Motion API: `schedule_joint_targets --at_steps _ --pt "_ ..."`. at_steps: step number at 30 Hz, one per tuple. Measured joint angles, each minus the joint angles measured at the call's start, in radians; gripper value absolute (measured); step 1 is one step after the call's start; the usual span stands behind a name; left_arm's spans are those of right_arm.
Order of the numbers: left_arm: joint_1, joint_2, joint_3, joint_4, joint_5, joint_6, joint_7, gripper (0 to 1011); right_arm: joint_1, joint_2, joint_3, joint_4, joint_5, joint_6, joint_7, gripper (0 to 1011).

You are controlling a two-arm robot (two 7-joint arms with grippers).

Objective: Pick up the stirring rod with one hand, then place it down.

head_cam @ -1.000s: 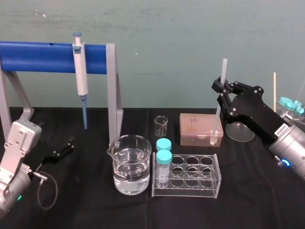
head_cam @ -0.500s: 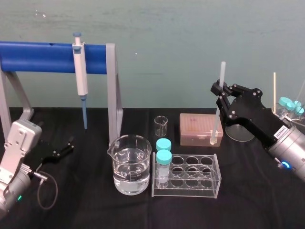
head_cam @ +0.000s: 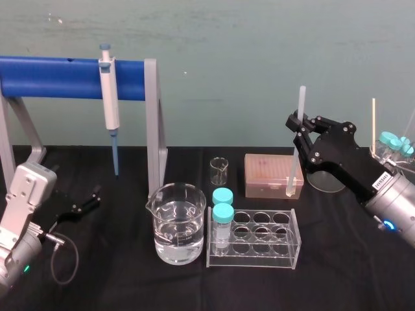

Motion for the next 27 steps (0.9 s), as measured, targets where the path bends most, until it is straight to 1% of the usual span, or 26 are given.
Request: schedule_joint_targets --at_steps 27 --pt "0.000 0.000 0.000 0.000 0.000 0.000 0.000 1000 -0.013 0.009 -0.001 -0.005 0.010 0.009 0.003 70"
